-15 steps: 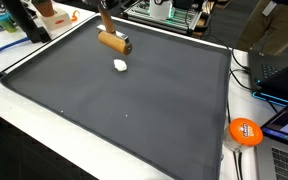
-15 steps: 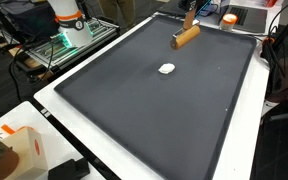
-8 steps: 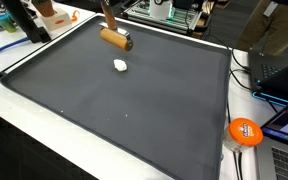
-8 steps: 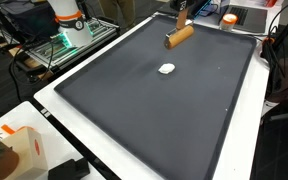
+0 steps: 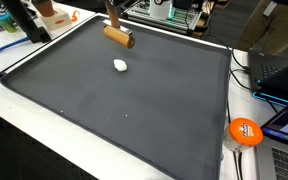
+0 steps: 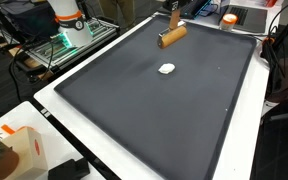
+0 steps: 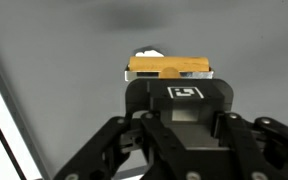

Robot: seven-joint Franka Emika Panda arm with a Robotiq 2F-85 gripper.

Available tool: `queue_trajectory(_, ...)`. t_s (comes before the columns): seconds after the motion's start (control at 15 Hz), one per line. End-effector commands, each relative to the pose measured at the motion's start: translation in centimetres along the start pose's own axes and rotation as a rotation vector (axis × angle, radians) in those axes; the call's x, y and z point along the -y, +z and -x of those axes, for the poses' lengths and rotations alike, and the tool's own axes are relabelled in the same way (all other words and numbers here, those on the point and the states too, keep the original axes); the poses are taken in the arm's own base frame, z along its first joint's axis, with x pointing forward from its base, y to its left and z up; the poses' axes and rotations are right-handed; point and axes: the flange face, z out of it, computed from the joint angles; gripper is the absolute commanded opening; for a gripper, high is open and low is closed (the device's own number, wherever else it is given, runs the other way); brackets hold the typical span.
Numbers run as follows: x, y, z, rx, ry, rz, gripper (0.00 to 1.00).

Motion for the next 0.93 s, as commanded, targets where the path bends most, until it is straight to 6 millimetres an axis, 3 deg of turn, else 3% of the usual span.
queue_trajectory(0.0,-0.6,-0.9,3.6,-0.022,0.023,0.02,0.22)
queue_trajectory(0.4,-0.6,-0.8,5.4,0.04,0.075,0.03,0.22)
queue_trajectory(0.87,-0.6,-1.0,4.7,-0.068,0.13,0.084,0.22)
